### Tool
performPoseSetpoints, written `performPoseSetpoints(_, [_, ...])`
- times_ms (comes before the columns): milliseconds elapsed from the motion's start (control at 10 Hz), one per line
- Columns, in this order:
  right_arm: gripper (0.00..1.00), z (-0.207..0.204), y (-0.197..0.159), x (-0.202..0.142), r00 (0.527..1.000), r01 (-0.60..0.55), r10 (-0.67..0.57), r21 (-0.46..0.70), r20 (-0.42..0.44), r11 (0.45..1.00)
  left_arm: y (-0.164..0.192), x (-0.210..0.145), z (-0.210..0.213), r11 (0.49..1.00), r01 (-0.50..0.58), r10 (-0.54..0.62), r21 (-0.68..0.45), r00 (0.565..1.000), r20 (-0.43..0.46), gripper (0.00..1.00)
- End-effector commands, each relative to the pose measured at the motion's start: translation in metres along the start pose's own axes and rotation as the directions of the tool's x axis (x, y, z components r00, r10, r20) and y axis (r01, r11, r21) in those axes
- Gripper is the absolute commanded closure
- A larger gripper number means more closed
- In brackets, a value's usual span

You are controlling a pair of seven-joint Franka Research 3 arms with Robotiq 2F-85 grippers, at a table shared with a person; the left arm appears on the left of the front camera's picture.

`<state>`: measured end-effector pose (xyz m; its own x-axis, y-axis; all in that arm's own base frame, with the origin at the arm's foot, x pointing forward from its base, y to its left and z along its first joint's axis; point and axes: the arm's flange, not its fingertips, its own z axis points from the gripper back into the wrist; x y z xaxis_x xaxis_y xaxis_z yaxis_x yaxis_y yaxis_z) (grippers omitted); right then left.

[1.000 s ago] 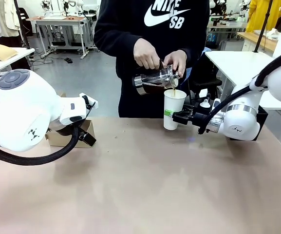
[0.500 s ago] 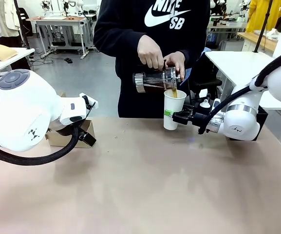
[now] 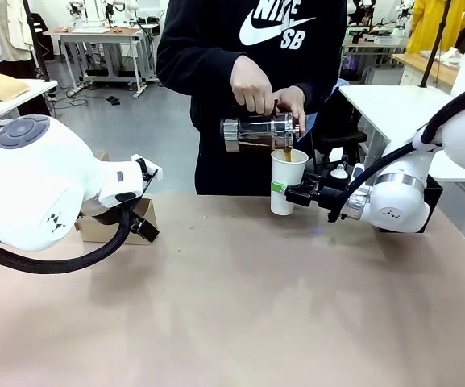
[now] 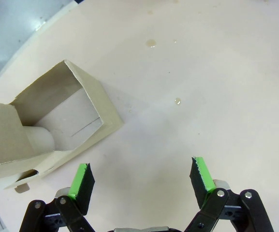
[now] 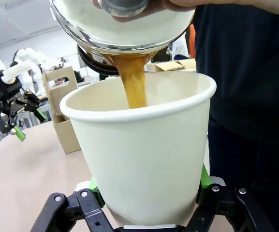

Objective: Pour a drink into a cup and package it in a carrier.
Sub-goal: When a person places the Paper Cup Lid on the 600 ml Paper Cup , lift the 600 ml Paper Cup.

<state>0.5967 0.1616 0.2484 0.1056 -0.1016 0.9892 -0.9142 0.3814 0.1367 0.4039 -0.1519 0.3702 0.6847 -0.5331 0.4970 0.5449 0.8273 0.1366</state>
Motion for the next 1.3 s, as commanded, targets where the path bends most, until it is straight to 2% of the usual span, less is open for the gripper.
performPoseSetpoints(0, [0.20, -0.0014, 0.0004, 0.0010, 1.000, -0.002, 0.002, -0.004, -0.005, 1.000, 0.0001, -0.0002, 0.0003, 1.000, 0.000, 0.000, -0.001, 1.000, 0.001, 0.00])
performPoseSetpoints(1200, [0.20, -0.0014, 0.0004, 0.0010, 1.000, -0.002, 0.002, -0.004, -0.005, 1.000, 0.0001, -0.0002, 0.0003, 1.000, 0.000, 0.000, -0.001, 1.000, 0.001, 0.00])
